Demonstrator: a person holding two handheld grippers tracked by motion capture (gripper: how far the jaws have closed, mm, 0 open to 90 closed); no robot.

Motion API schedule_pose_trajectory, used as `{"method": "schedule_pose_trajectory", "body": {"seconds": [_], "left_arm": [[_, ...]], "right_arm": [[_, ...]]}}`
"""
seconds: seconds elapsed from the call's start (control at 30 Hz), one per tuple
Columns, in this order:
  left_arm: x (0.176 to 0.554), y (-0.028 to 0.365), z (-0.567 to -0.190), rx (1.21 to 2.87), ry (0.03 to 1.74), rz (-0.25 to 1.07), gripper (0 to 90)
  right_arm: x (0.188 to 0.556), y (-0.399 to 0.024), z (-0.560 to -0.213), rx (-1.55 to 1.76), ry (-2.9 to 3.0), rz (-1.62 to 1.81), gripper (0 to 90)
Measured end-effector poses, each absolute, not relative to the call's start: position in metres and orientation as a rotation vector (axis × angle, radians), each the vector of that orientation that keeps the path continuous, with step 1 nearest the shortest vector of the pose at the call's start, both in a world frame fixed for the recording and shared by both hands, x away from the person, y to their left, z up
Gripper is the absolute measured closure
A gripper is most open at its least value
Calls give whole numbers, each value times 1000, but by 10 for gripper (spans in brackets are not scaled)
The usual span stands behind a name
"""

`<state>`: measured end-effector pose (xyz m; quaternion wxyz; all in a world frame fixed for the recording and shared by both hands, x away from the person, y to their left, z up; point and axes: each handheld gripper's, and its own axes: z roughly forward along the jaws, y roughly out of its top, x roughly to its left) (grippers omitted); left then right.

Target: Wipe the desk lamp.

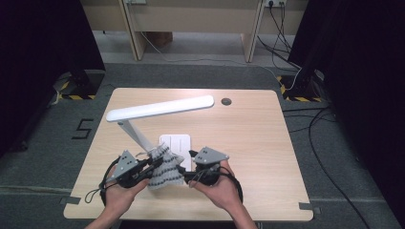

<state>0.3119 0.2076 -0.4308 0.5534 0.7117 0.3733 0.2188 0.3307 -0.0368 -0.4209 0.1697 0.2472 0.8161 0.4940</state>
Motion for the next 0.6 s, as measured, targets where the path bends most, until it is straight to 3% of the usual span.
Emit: {"method": "schedule_pose_trajectory", "body": {"seconds": [0.27, 0.6], "left_arm": [[322, 190, -422, 1678, 888, 498, 784], [321, 184, -419, 1628, 904, 426, 783]], "right_arm": [[326, -6, -437, 588, 2231, 1264, 173], [331, 6, -446, 561, 2174, 1187, 155]]}}
